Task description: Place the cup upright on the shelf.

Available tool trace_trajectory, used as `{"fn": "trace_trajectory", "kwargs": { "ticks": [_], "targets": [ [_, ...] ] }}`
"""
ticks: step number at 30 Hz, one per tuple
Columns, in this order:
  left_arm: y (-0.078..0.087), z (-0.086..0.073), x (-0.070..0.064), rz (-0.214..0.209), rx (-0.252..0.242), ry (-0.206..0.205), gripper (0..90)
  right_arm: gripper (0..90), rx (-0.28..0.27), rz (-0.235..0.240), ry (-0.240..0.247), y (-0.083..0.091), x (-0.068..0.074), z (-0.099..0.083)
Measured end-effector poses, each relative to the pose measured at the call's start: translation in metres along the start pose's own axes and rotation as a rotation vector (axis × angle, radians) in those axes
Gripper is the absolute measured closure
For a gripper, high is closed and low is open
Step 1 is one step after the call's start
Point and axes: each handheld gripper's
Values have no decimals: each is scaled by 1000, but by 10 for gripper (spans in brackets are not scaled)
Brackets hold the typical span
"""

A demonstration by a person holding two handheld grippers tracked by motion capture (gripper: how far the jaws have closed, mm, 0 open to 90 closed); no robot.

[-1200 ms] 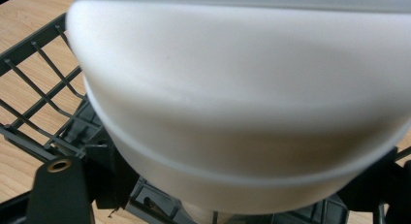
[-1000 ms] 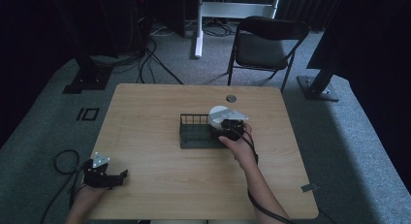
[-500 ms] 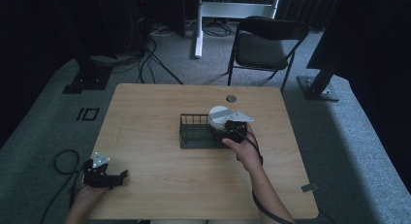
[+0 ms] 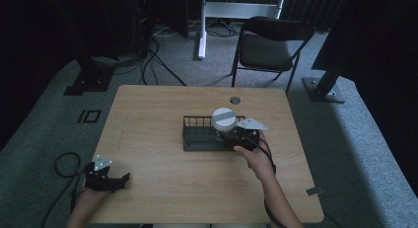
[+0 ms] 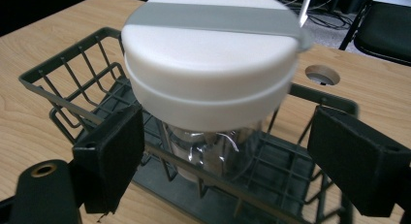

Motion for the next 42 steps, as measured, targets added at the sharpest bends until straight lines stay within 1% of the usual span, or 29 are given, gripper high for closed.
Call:
{"fn": "trace_trajectory", "kwargs": {
  "ticks": [6,12,17,19,21,23,24,25,27,30,34,40,42],
  "targets": [
    [0,0,0,0,0,0,1,132,-8,4,1,13,-6,-6],
    [0,0,0,0,0,0,1,132,-4,6,-3,23,-12,-16],
    [0,0,0,0,0,0,1,133,10,-1,24,28,-16,-25],
    [0,0,0,0,0,0,1,132,13,2,7,31,-20,-32],
    [0,0,0,0,0,0,1,132,21,-6,3,32,-22,-37],
    [0,0,0,0,0,0,1,132,26,-13,12,33,-23,-44],
    [0,0,0,0,0,0,1,127,38,-15,16,32,-24,-48],
    [0,0,0,0,0,0,1,127,48,-18,10,32,-24,-51],
    [0,0,0,0,0,0,0,127,50,-24,-18,31,-27,-58],
    [0,0,0,0,0,0,1,127,59,-26,-47,28,-32,-67],
    [0,0,0,0,0,0,1,127,82,-36,-46,26,-38,-80],
    [0,0,0,0,0,0,1,127,106,-63,-53,26,-48,-94],
    [0,0,0,0,0,0,1,127,112,-69,-48,26,-51,-98]
  ]
}}
Point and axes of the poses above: each handheld gripper's, and its own axes: y roughly backward along the jaws, z roughly out of its top, x roughly to its left, and after that the axes turned 4 degrees about -z, right-handed
